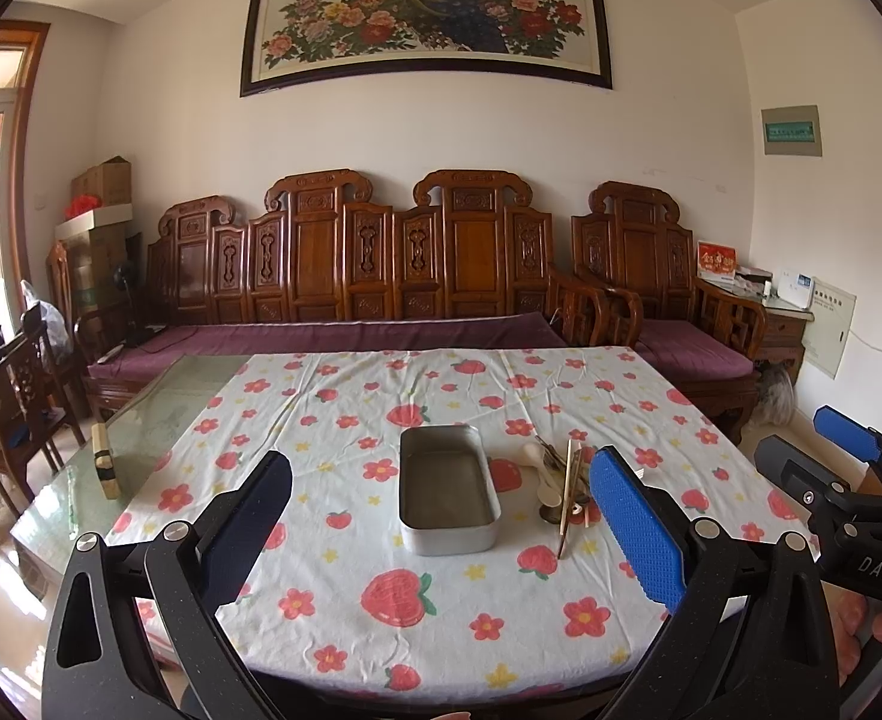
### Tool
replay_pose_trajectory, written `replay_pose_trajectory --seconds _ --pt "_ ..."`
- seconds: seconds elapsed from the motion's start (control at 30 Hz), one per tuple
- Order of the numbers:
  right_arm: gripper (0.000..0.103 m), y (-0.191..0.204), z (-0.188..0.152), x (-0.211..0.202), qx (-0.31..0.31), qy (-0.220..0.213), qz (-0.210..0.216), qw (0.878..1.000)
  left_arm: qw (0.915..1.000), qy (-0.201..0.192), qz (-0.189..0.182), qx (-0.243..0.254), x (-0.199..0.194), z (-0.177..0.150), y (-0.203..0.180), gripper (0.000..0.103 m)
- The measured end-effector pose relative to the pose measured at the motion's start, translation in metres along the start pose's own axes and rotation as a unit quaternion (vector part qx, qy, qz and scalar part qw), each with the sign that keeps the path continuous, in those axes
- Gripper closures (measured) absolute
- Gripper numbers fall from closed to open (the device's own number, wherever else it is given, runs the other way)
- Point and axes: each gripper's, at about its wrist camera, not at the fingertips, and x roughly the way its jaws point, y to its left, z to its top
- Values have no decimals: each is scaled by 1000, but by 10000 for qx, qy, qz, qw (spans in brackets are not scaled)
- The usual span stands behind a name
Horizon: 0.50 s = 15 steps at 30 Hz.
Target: Organize utensils
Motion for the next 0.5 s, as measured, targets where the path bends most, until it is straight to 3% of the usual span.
replay_pose_trajectory --seconds 0.5 --pt "3 0 0 1 -3 6 -2 10000 10000 -5 11 19 0 0 -1 6"
